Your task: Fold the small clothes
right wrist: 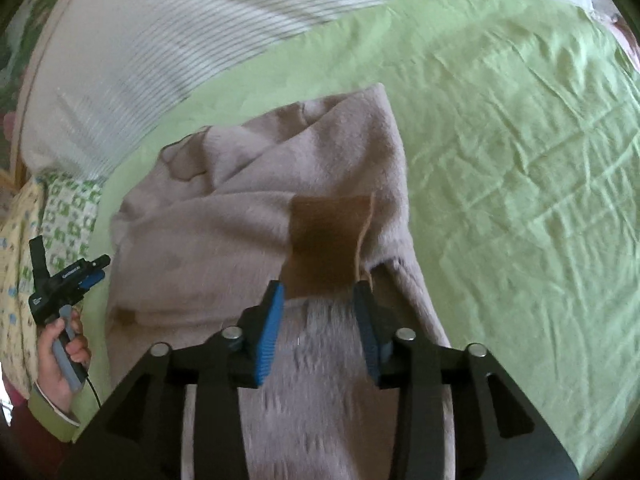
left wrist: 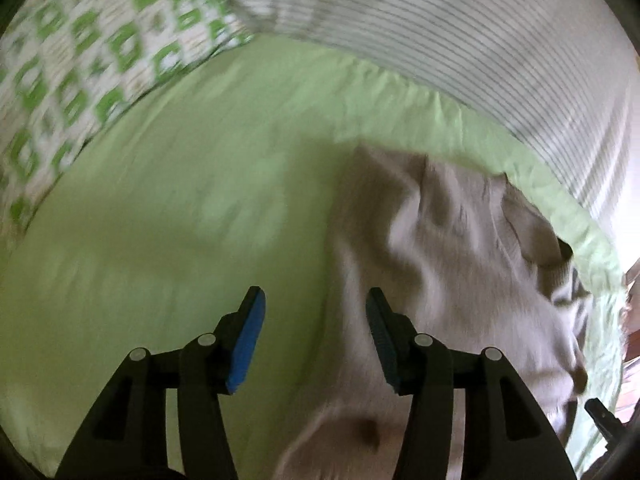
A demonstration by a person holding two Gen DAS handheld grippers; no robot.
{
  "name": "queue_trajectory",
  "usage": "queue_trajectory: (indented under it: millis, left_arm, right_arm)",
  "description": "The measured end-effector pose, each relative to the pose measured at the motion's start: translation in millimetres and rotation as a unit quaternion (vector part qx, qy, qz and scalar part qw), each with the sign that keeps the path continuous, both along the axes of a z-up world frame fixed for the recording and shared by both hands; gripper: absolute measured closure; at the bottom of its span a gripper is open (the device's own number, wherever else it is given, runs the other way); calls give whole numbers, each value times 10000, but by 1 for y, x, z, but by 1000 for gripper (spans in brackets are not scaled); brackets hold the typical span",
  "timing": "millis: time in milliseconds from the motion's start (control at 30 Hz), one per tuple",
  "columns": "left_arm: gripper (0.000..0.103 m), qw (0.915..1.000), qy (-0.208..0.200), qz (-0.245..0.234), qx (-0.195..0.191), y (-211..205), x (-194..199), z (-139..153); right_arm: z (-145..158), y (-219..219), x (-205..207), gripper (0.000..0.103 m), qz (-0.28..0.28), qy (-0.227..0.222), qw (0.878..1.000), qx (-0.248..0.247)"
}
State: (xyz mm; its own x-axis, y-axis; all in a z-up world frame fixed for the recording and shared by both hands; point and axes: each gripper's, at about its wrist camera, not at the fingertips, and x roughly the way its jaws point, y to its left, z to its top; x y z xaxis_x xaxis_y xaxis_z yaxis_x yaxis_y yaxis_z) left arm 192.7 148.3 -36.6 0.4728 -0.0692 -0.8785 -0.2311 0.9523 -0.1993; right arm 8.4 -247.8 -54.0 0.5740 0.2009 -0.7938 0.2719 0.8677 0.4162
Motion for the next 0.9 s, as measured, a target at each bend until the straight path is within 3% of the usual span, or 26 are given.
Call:
queue_trajectory:
  millis: [133, 267, 367, 433, 500, 567, 700, 800, 900]
  left_arm:
    - [47, 9997, 199, 107, -133, 0, -35, -10]
    - [47, 9995, 143, 262, -119, -4, -42, -14]
    - [49, 9985, 249, 238, 436, -8, -33, -18]
    - [71, 9947, 503, 253, 863, -6, -32, -28]
    - [75, 9976, 513, 283, 376, 9, -42, -28]
    - [68, 9994, 267, 183, -110, 15, -58, -18]
    - [44, 9991, 141, -53, -387, 15, -99, -3]
    - [39, 9973, 241, -143, -677, 15, -137, -1]
    - [39, 9959, 458, -280, -722, 10, -175, -7]
  right_arm:
    - [5, 2, -23, 62, 145, 33, 9999, -25]
    - [3, 6, -36, 62, 283, 109, 9995, 16]
    - [6, 9, -45, 62, 315, 80, 9995, 25]
    - [6, 6, -53, 62, 259, 76, 9996, 115]
    - [7, 4, -60, 62, 201, 104, 9996, 148]
    - [10, 3, -69, 62, 182, 57, 9997, 149]
    - [6, -3, -87, 62, 194, 122, 9996, 147]
    - [1, -9, -107, 62, 226, 231, 9995, -10]
    - [-7, -15, -129, 59, 331, 330, 9989, 99]
